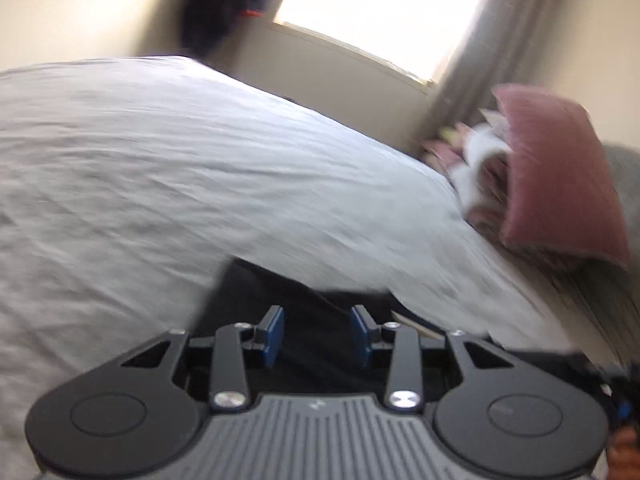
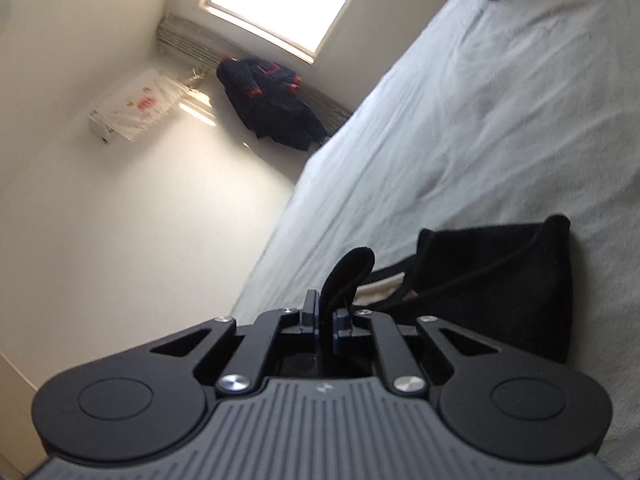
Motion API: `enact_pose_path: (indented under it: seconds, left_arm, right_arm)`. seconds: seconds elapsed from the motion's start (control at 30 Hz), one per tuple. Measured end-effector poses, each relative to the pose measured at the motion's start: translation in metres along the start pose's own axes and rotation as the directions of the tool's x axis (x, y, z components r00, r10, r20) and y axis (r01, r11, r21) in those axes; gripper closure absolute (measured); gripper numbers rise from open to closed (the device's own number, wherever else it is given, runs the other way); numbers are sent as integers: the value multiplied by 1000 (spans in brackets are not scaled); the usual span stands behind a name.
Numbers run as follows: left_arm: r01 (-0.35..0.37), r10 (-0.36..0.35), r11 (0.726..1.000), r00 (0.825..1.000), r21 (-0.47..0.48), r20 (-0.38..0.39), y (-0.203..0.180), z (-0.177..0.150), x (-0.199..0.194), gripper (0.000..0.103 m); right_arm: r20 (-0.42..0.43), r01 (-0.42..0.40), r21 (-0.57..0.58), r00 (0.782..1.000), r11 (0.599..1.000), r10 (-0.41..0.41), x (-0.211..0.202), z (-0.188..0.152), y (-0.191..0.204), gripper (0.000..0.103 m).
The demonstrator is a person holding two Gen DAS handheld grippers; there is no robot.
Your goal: Fold clothes
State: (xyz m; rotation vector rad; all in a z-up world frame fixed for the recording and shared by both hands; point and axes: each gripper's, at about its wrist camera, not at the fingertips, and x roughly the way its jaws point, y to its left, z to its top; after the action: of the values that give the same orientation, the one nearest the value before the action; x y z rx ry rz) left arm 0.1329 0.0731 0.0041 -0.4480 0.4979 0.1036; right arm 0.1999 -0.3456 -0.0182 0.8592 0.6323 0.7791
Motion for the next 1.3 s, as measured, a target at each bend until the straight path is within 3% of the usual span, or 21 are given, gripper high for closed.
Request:
enact_pose_path:
  seconds: [0.23,0.6,0.7,0.8,0.9,0.97,1.03,1.1,1.13,1.17,1.2,1.3]
  left_arm:
    - [-48,53,993,998,-112,45,29,17,1,71]
    - [-25,27,998,999,-54,27,24,-2,18,72]
    - [-26,26,1000,999,-3,26,19,-5,23,72]
    - [-53,52,998,999,43,14,16,-8,31,72]
    - [-94,95,993,995,68,-10,18,-10,38,72]
    - [-83,83,994,997,67,-1,20,-8,37,72]
    - [-67,66,994,998,85,19,17,-3,33,72]
    - [-53,51,993,998,104,26,13,3,32,78]
    - [-57,54,992,998,113,24,11,6,34,78]
    - [-60,58,991,998,122,21,10,9,36,79]
    - [-61,58,990,998,124,27,9,12,38,79]
    - [-51,48,990,999,132,24,9,16,43,79]
  right_arm:
    - [38,12,-5,999,1000,-12,-5,8,1,94]
    - [73,72,-37,995,997,-69,-18,13,2,95]
    - [70,140,-42,988,989,-137,-20,15,-5,95]
    - [32,256,-75,966,964,-255,-14,14,-10,94]
    - [39,459,-150,888,875,-459,-1,10,-9,88]
    - [70,527,-189,849,828,-524,1,9,-8,88]
    - [119,531,-213,847,820,-517,-1,8,-2,87]
    - [151,508,-265,861,819,-485,0,5,7,87]
    - [154,500,-292,866,815,-476,2,3,11,82]
    - [145,500,-317,866,806,-479,6,1,13,68]
    - [138,504,-341,862,793,-488,10,-1,14,63]
    - [129,520,-376,849,767,-512,19,-4,12,61]
